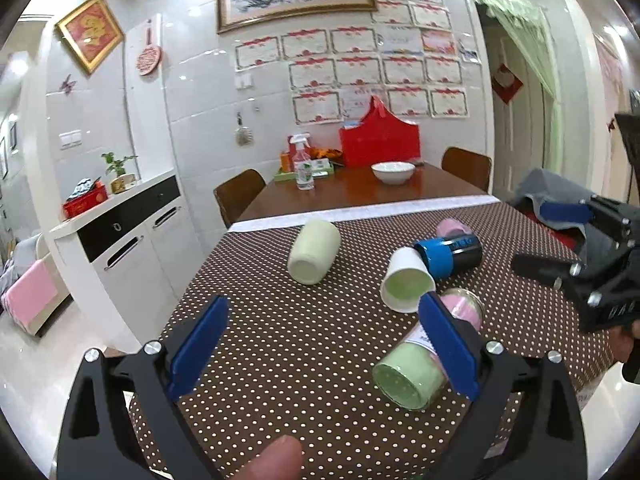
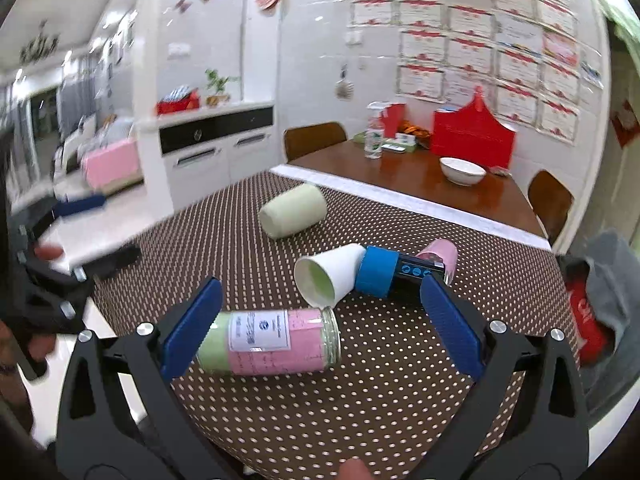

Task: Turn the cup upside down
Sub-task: 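Grasp the lying cookie jar around its middle with the right gripper, then lift the jar and rotate it green end up with the right gripper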

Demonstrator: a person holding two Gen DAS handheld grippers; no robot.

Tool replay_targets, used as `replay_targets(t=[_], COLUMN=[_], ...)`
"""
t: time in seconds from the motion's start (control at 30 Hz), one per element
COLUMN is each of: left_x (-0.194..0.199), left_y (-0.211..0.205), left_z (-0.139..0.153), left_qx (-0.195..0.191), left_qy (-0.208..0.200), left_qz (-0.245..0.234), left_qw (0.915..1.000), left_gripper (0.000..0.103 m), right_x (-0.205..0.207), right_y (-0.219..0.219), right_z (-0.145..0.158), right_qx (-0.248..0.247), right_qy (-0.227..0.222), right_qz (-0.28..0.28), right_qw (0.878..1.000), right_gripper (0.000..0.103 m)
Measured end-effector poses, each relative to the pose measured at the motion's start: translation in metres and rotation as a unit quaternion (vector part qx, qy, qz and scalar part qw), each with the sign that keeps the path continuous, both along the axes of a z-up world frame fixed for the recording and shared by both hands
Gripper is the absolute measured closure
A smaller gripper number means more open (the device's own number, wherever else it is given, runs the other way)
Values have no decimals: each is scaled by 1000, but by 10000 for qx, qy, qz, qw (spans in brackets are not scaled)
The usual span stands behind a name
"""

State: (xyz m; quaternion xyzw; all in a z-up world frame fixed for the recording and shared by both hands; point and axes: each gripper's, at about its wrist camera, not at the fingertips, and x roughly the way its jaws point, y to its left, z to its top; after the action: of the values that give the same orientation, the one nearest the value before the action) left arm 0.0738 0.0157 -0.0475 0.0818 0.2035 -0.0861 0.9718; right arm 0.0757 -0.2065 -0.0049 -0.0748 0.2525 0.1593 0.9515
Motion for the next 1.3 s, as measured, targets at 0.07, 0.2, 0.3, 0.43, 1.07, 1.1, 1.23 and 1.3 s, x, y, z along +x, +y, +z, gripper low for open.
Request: replay_targets(t=[0.07,0.2,0.3,0.43,1.07,1.1,1.23,1.3], left_x=[-3,-9,-11,-10,4,5,11,13], left_y=[4,10,13,14,23,24,27,29], left_z=[2,4,3,-2,-40,-42,-50,-53], left_qx=[-57,-161,-218,-232,-112,-96,-85,-105], left_qy=[-48,-146,-170,-162,245,275,375,426], left_qz=[66,174,223,302,755,772,839,836], left_qw=[10000,9996,9994,9991,9968,9966,9957,9955], left_gripper=[9,9,9,9,9,9,9,9], right_x=[1,3,7,13,57,58,64,67], right_y=[3,9,13,24,73,76,90,97], right_z=[-2,-5,-7,-11,-59,-61,-66,-68], right_qx=[-99,-301,-338,-633,-2657,-2749,-3110,-3292], right_qy=[18,7,65,48,735,738,964,1111], right_qz=[122,308,426,624,2750,2849,3350,3617], right_qw=[9999,9991,9985,9960,9211,9153,8841,8651], right_gripper=[6,6,6,6,6,7,11,11])
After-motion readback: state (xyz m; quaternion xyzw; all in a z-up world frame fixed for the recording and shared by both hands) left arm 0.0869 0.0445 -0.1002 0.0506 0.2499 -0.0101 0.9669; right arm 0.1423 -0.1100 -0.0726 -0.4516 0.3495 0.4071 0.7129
